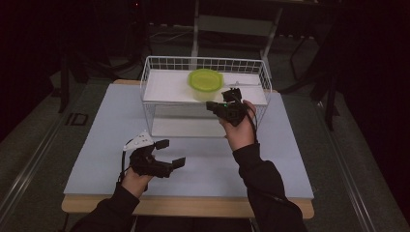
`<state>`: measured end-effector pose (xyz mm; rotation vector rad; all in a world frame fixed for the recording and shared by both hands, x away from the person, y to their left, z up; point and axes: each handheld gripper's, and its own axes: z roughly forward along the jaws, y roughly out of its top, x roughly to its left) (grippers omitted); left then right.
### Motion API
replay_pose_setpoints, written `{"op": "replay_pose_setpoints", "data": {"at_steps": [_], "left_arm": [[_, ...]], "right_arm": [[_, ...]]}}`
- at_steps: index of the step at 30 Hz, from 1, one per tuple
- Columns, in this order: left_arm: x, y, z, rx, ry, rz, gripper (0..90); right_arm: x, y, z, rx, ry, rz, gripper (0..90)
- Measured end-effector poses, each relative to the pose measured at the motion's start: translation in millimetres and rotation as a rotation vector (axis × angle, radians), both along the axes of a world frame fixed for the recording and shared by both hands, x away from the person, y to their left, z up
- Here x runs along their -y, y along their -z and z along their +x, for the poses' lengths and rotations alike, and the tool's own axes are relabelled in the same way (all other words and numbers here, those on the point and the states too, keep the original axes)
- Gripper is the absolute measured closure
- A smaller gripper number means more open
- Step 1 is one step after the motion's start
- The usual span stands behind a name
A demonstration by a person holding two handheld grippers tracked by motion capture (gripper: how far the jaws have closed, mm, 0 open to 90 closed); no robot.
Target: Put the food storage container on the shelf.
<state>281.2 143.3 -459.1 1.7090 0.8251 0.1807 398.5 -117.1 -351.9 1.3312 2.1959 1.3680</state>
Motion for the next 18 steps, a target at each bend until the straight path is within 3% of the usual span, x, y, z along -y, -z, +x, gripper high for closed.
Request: {"op": "replay_pose_setpoints", "data": {"at_steps": [5,11,18], "left_arm": [[-4.1,10.3,0.3,-0.027,-0.002,-0.011,2.8],[-8.2,15.4,1.6,-0.017,-0.003,0.025,2.8],[-9.7,16.2,0.3,0.010,0.013,0.045,2.8]], "right_arm": [[-0.8,-2.8,10.5,-0.011,0.009,0.005,87.6],[-6.0,-4.4,18.6,-0.007,0.024,0.000,87.4],[-4.3,-1.0,34.4,-0.043,0.056,0.040,85.3]]}}
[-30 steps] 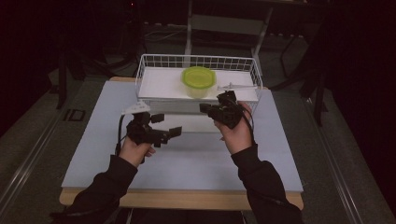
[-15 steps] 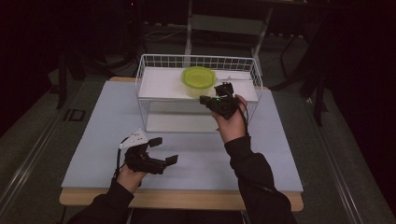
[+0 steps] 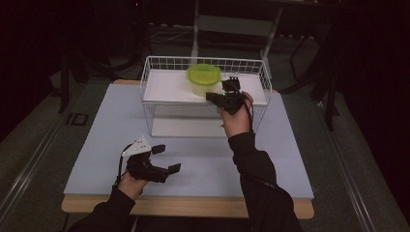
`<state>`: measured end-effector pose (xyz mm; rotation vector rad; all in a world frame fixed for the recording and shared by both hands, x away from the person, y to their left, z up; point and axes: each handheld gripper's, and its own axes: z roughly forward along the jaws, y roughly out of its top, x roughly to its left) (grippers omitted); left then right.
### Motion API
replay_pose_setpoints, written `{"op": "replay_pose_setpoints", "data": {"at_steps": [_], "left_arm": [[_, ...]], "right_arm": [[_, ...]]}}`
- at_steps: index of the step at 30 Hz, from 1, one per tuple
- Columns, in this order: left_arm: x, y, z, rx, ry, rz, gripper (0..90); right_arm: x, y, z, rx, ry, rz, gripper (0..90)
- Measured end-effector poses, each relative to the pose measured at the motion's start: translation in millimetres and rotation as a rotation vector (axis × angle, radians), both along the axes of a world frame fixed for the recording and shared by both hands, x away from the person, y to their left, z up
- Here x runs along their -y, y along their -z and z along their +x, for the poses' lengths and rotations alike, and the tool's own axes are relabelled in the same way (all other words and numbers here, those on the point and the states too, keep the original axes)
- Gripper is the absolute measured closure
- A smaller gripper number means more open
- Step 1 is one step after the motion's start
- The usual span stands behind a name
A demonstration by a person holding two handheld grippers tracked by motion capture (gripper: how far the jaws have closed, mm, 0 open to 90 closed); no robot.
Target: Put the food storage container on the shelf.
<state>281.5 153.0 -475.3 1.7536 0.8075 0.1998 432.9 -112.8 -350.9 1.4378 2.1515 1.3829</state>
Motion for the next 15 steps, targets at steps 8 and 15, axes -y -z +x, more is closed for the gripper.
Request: {"op": "replay_pose_setpoints", "data": {"at_steps": [8,15], "left_arm": [[-5.0,-1.7,1.2,-0.009,0.009,-0.003,2.8],[-13.8,-4.3,1.0,-0.010,-0.003,-0.013,2.8]], "right_arm": [[-0.4,0.8,-3.0,0.001,-0.005,-0.020,80.9],[-0.6,-3.5,-32.6,0.069,-0.079,-0.069,63.2]]}}
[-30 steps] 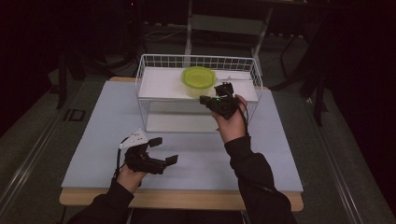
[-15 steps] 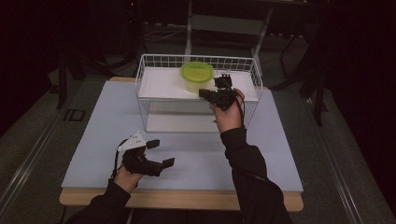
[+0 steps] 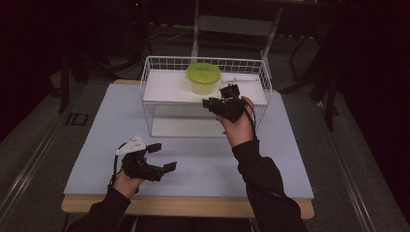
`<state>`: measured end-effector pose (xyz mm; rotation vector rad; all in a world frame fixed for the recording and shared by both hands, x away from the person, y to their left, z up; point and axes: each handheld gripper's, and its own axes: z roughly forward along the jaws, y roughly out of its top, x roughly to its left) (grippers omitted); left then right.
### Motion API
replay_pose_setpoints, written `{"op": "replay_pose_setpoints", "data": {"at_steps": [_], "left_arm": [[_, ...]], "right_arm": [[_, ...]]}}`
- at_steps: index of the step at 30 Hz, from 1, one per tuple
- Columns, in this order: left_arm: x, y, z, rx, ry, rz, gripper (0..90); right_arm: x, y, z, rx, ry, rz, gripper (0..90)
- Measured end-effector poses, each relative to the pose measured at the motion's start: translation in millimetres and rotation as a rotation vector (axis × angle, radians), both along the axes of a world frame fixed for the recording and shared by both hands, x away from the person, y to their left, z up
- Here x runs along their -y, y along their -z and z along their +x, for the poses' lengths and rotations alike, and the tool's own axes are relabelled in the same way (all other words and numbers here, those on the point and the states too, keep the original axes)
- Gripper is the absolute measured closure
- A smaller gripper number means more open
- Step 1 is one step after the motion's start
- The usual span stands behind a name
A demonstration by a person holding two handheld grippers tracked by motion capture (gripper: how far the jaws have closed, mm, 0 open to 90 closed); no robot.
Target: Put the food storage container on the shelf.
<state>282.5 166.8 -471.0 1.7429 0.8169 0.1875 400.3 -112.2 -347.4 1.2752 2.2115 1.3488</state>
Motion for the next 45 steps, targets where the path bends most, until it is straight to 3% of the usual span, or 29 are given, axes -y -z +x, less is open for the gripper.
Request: {"op": "replay_pose_setpoints", "data": {"at_steps": [3,5,6,11,12,16,23,35,41,45], "left_arm": [[-1.5,-0.7,-0.2,0.003,-0.003,-0.005,2.8],[-1.9,-1.8,-0.7,0.011,0.003,-0.005,2.8],[-1.7,-1.9,-0.9,0.014,0.002,-0.003,2.8],[-0.7,-2.4,-3.0,0.024,0.016,0.008,2.8],[-0.4,-2.7,-4.5,0.031,0.022,0.006,2.8],[1.1,-3.1,-6.3,0.041,0.035,0.012,2.8],[6.1,0.2,-7.9,0.042,0.055,0.034,2.8],[6.6,1.2,-8.6,0.038,0.061,0.025,2.8],[7.2,2.2,-8.4,0.034,0.063,0.031,2.8],[7.8,4.1,-9.7,0.038,0.064,0.044,2.8]], "right_arm": [[1.8,0.9,-11.9,0.019,-0.032,0.017,46.6],[2.3,1.5,-16.4,0.031,-0.039,0.014,43.1],[2.9,3.8,-23.8,0.058,-0.061,0.004,36.1],[8.1,12.4,-37.3,0.076,-0.113,0.013,26.8],[11.5,22.8,-47.3,0.085,-0.160,-0.008,20.7],[16.6,35.6,-54.7,0.072,-0.164,0.001,19.8],[23.5,64.8,-67.8,0.062,-0.172,-0.043,19.1],[28.0,96.1,-85.9,0.063,-0.185,-0.110,19.1],[35.6,109.6,-89.8,0.038,-0.184,-0.104,19.1],[42.9,117.1,-93.3,0.047,-0.170,-0.106,19.1]]}}
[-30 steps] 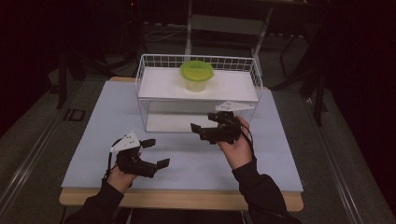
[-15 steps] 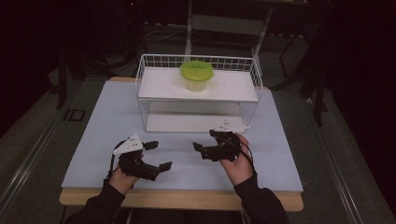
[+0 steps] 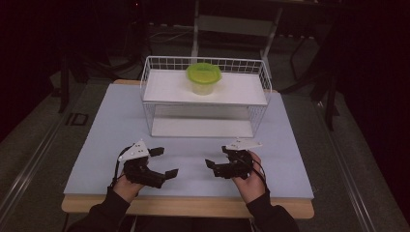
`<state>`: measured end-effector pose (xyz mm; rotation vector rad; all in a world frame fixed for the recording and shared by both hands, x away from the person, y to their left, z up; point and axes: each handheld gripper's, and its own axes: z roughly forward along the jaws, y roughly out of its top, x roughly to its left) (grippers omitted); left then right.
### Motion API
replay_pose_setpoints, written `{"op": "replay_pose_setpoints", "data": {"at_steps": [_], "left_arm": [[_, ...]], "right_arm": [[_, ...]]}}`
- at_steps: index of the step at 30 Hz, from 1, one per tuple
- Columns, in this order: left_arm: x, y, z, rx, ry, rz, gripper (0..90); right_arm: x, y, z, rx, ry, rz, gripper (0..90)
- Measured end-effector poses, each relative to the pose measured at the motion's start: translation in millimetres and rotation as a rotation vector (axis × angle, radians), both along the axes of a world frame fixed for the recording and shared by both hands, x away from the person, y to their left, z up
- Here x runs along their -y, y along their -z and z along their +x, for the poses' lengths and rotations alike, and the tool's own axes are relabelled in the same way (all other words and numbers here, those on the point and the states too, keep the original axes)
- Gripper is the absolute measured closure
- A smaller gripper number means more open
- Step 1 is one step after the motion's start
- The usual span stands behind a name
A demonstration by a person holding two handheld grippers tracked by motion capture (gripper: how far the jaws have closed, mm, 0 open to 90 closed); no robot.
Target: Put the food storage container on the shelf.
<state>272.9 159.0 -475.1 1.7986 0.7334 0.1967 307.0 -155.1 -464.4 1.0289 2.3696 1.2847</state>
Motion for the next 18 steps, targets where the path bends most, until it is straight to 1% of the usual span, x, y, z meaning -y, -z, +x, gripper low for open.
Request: {"op": "replay_pose_setpoints", "data": {"at_steps": [2,6,8,9,10,14,15,18], "left_arm": [[0.8,1.1,-0.3,0.000,0.001,0.007,2.8],[1.0,1.8,-0.4,0.000,0.000,0.001,2.8],[0.3,1.7,-0.6,0.000,-0.002,-0.001,2.8],[0.3,1.7,-0.6,0.000,-0.002,-0.001,2.8],[0.1,1.7,-0.7,0.003,-0.005,0.009,2.8],[-0.5,1.5,-0.6,0.005,-0.006,0.009,2.8],[-0.8,1.4,-0.6,0.005,-0.007,0.006,2.8],[-0.9,1.7,-0.7,0.005,-0.009,0.009,2.8]], "right_arm": [[1.5,1.1,-0.8,0.009,0.003,-0.007,19.1],[7.5,6.8,-0.9,0.019,0.014,-0.014,18.8],[8.9,8.1,-0.5,0.014,0.015,-0.008,18.5],[9.3,8.6,-0.1,0.017,0.017,-0.015,18.5],[9.9,9.1,0.2,0.017,0.019,-0.014,18.5],[10.3,11.0,1.4,0.010,0.023,-0.020,18.6],[10.0,11.9,1.2,0.001,0.020,-0.017,18.6],[9.2,12.0,0.7,0.007,0.016,-0.021,18.5]]}}
